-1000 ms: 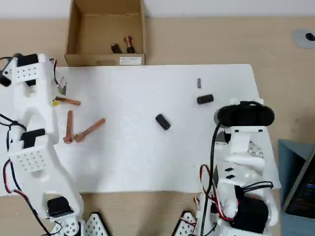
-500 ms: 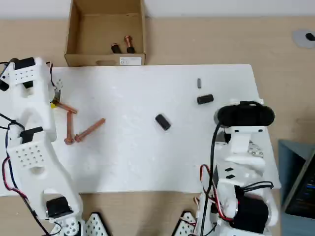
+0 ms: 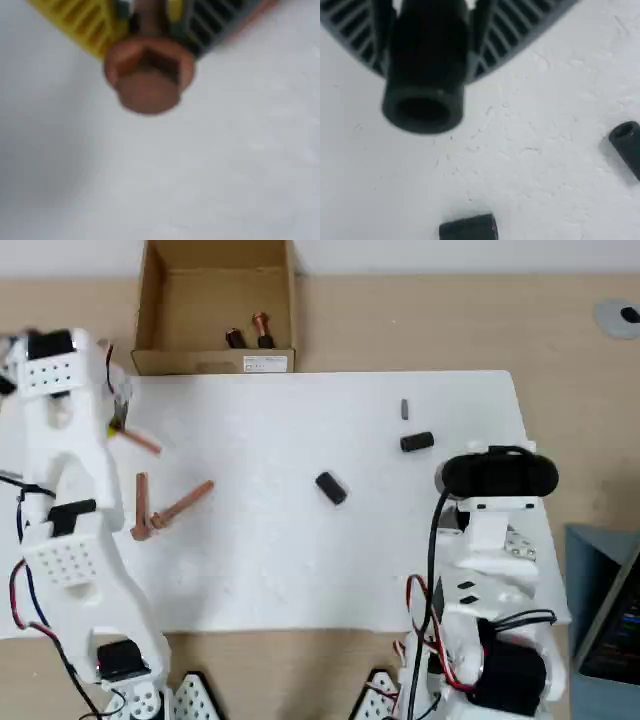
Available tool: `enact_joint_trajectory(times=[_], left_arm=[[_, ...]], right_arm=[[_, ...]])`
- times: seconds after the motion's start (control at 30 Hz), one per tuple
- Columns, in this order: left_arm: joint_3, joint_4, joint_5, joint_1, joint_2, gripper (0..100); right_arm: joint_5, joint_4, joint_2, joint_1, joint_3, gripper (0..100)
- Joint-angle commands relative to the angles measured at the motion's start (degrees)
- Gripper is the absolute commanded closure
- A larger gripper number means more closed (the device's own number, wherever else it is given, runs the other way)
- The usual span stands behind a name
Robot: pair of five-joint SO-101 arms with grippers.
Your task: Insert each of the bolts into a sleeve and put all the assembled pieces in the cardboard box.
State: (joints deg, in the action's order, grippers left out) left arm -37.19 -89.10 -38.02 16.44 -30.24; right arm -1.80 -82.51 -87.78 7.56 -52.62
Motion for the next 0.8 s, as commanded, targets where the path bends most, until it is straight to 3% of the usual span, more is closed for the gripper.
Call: enact_joint_trajectory(times=[0.0,0.1,0.37,0.5,0.77], left_arm=[[-8.97,-2.11,-1.85,-1.32,8.04,100],[-13.1,-5.1,-1.14,-1.58,11.47,100],[-13.8,-11.43,9.23,-6.95,23.34,100],[-7.91,-11.43,13.36,-10.99,32.57,100],[13.19,-10.55,14.95,-19.25,51.91,100]], right_arm=[[-0.09,0.44,-0.22,0.4,4.09,98.9],[-0.09,0.35,-0.22,0.4,4.35,98.9],[-0.09,-2.37,-0.22,0.4,6.9,98.9],[-0.09,-5.8,-0.22,0.4,8.13,98.9],[-0.44,-6.07,-0.22,0.4,7.6,98.9]])
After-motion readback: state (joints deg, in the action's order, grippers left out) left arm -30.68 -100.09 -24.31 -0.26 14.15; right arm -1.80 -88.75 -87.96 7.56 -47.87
